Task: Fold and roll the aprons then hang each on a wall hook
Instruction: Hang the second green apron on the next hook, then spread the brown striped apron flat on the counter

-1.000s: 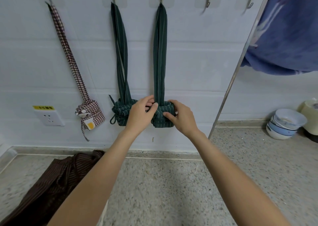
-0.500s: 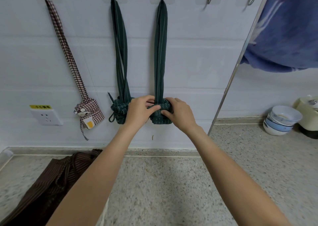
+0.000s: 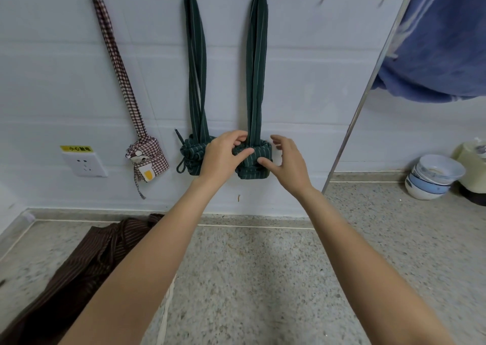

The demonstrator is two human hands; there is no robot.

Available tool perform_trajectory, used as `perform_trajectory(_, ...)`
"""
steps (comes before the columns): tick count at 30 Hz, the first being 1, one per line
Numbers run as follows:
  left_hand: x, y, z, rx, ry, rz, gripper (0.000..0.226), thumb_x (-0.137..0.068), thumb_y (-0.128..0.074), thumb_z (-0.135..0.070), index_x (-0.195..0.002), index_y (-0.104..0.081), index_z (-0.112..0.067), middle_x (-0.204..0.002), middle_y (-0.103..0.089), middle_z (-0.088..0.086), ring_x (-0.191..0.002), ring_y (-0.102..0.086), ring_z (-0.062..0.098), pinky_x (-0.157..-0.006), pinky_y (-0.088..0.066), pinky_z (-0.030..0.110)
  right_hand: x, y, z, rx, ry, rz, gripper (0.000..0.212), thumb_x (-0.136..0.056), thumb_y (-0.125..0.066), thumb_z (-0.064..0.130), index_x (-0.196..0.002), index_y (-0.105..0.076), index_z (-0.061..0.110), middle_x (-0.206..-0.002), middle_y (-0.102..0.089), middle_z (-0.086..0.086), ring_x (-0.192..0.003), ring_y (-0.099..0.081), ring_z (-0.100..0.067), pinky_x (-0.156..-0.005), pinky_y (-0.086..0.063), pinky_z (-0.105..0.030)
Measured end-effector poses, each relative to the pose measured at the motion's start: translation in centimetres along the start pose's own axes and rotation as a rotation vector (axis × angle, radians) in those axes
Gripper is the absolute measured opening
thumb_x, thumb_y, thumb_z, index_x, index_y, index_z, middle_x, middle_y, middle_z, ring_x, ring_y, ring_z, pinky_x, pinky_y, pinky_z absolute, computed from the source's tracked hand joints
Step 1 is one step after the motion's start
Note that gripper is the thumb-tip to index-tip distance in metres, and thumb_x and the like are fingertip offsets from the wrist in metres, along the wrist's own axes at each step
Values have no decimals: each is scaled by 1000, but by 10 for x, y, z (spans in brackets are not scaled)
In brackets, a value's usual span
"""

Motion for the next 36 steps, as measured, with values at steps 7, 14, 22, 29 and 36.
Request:
perform_trajectory(7, 80, 39, -33, -88, -17, -293, 22, -90, -51, -35, -102, -63, -21, -76, -62, -11, -72, -56, 7, -60, -49, 29, 62, 20, 50, 189, 407, -233, 19, -92, -54, 24, -105, -63, 14, -94, -66, 3, -96, -54, -20, -84, -39, -31)
perform_trajectory(14, 250, 52, 11, -294, 318, -72, 25, -86, -51, -39, -101, -63, -24, -74, -61, -10, -72, -56, 6, -66, -50, 29, 163, -58, 76, 327, 807, 330, 16, -87, -56, 22, -99, -65, 16, -81, -65, -1, -71, -62, -25, -56, -46, -30)
perform_trajectory(22, 413, 122, 109, -169, 1145, 17, 46, -88, -60, -31, -131, -45, -23, -106, -60, -6, -103, -58, 18, -83, -43, 29, 228, -194, 78, 285, 607, 1019, 47, -93, -52, 26, -138, -41, 25, -136, -44, -6, -121, -43, -29, -97, -38, -36)
perform_trajectory(29, 432, 193, 219, -392, 1122, -130, 82, -77, -71, -43, -144, -28, -20, -143, -37, 9, -133, -31, 28, -109, -30, 43, 202, -319, 99, 101, 266, 1083, 80, -84, -69, 28, -147, -20, 31, -151, -14, -11, -136, -20, -36, -109, -26, -42)
perform_trajectory(36, 396, 217, 334, -555, 1058, 10, 78, -76, -64, -57, -142, -29, -34, -146, -33, 9, -133, -29, 31, -108, -28, 48, 140, -432, 107, 283, 158, 1068, 116, -70, -79, 43, -144, 10, 47, -155, 21, -7, -140, 12, -44, -105, -13, -72)
Point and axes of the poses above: each hand's wrist, its own x-axis away from the middle knuckle, its own y-axis out of the back of the hand, z = x × y, the point moved 4 cm from there along -x, towards the middle knuckle
